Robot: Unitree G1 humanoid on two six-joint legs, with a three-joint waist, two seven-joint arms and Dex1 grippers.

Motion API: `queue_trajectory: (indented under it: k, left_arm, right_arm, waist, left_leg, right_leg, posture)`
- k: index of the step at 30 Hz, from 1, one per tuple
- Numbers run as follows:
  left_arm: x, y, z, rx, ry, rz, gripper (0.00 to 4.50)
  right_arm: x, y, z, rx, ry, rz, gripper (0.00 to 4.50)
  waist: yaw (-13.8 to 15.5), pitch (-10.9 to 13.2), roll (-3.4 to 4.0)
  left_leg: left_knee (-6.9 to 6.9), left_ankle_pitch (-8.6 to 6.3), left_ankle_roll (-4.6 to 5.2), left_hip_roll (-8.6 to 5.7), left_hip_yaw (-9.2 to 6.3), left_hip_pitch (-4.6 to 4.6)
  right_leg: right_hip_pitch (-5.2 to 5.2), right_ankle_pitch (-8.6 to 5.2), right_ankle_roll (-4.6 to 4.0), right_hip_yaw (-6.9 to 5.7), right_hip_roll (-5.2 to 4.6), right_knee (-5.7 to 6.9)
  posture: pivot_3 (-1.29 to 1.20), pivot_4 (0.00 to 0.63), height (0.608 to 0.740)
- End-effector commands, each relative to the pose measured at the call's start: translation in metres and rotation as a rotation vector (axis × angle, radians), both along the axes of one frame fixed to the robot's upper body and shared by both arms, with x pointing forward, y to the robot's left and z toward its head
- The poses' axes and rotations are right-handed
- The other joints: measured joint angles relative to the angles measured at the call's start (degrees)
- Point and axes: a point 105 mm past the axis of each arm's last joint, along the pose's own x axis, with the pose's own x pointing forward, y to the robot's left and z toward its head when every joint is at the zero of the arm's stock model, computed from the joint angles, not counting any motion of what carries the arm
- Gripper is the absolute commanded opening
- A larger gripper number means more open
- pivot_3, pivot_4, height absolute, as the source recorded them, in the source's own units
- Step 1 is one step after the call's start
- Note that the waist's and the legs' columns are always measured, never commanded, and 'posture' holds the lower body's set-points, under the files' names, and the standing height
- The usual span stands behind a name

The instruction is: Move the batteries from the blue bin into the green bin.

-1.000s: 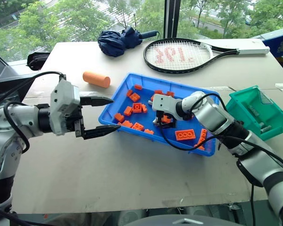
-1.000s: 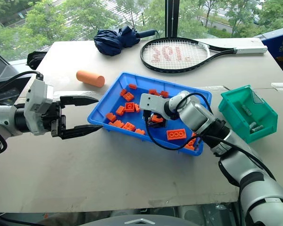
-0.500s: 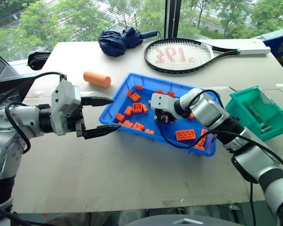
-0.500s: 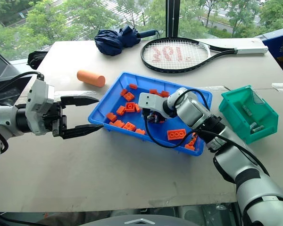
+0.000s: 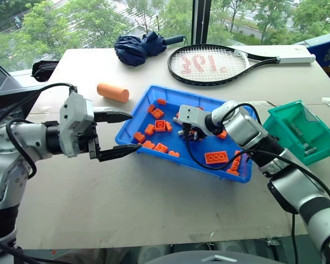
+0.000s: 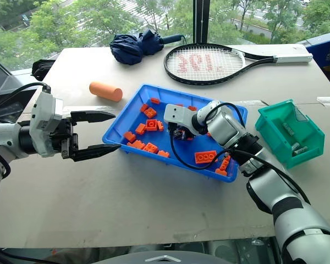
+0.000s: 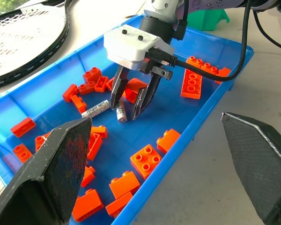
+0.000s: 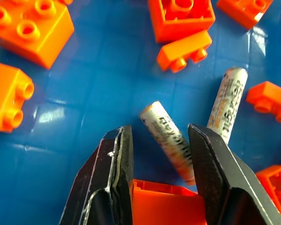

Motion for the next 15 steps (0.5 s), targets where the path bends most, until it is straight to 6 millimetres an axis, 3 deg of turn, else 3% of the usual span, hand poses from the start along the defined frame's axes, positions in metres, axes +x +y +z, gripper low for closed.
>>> queue_trajectory:
  k: [1,8,15]
  left_arm:
    - [0.0,-0.001,0.007,0.002,-0.041,-0.009,4.5]
    - [-0.001,0.0,0.007,0.005,-0.049,0.0,4.5]
    - [-0.002,0.001,0.005,0.002,-0.046,0.001,4.5]
  right_arm:
    - [-0.002,0.001,0.006,-0.04,-0.028,0.045,1.17]
    - [-0.002,-0.012,0.021,-0.004,-0.039,0.025,1.17]
    - [-0.012,-0.044,0.047,0.148,0.014,-0.073,1.17]
  waist:
    - [-0.01,0.0,0.0]
    - [0.14,0.0,0.0]
    - [0.28,0.0,0.0]
  left_leg:
    - [0.0,0.0,0.0,0.0,0.0,0.0]
    - [0.0,0.0,0.0,0.0,0.0,0.0]
    - [0.0,0.0,0.0,0.0,-0.02,-0.05]
  right_leg:
    - [0.0,0.0,0.0,0.0,0.0,0.0]
    - [0.0,0.0,0.0,0.01,-0.01,0.0]
    - [0.0,0.0,0.0,0.05,-0.06,-0.04]
  posture:
    - [0.0,0.15,0.74]
    - [0.0,0.15,0.74]
    - [0.0,0.15,0.74]
